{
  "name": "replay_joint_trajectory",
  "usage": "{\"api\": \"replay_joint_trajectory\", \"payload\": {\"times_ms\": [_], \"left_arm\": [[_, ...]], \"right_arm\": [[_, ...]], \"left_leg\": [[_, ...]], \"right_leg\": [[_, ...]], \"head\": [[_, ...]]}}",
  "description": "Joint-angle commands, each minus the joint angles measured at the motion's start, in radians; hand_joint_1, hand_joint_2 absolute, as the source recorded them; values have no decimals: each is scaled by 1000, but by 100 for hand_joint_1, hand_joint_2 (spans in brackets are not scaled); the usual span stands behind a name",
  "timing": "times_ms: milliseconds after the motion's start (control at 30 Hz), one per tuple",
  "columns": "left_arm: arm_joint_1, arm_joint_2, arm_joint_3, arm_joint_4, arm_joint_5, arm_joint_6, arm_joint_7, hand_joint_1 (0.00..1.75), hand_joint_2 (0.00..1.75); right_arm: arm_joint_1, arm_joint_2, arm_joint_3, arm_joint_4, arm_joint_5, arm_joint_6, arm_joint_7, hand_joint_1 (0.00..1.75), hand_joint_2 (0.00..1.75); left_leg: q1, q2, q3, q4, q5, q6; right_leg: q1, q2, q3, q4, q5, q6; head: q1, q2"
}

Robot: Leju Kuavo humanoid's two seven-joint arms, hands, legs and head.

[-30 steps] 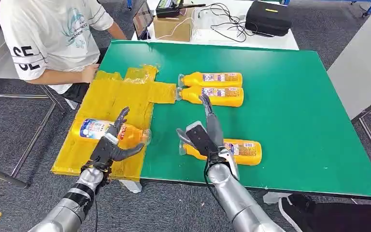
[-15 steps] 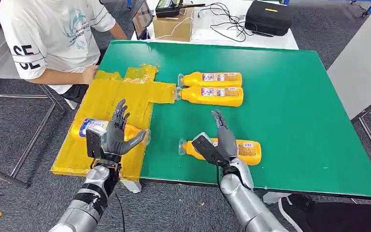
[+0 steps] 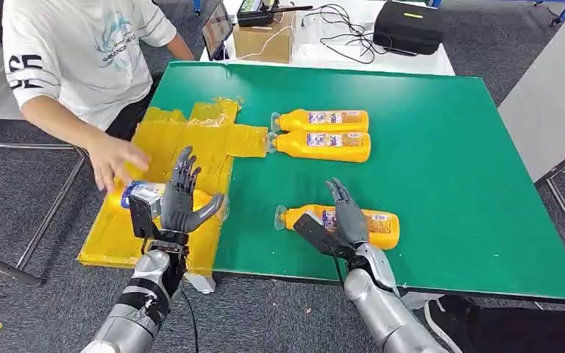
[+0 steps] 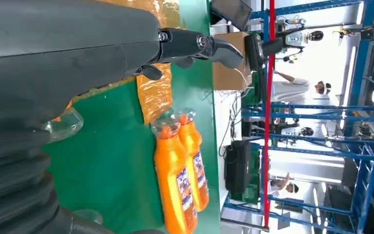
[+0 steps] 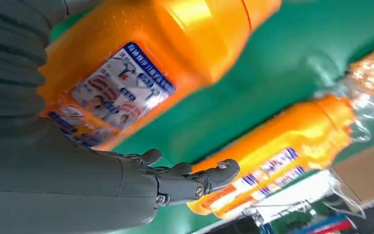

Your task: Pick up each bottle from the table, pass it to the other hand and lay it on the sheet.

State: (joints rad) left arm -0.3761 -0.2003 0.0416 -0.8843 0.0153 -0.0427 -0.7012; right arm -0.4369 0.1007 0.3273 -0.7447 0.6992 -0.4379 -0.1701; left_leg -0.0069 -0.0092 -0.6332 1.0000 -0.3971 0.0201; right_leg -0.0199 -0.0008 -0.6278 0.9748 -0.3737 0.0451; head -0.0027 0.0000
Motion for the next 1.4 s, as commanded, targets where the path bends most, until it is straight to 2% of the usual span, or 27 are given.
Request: {"api": "replay_joint_trajectory", "payload": {"times_ms": [33,233,433,1400], "left_arm": [[-51,-14,44,55,8,-7,3,0,175],[-62,-16,42,75,15,-35,3,0,175],[-35,-15,19,26,-11,-35,3,0,175],[-38,-12,20,35,-20,-23,3,0,175]], "right_arm": [[-65,-17,-18,122,0,22,14,0,175],[-86,-35,0,177,46,66,54,0,175],[-71,-64,30,144,126,98,112,0,175],[-69,-69,36,131,147,112,134,0,175]], "left_leg": [[2,0,5,1,-3,-2],[2,0,5,1,-3,-2],[1,-1,5,0,-2,-1],[2,-1,5,0,-1,-1]], "right_leg": [[2,-1,6,0,-3,-2],[2,-1,6,0,-3,-2],[2,-2,6,-1,-2,-2],[2,-1,6,-1,-2,-1]], "head": [[0,0],[0,0],[0,0],[0,0]]}}
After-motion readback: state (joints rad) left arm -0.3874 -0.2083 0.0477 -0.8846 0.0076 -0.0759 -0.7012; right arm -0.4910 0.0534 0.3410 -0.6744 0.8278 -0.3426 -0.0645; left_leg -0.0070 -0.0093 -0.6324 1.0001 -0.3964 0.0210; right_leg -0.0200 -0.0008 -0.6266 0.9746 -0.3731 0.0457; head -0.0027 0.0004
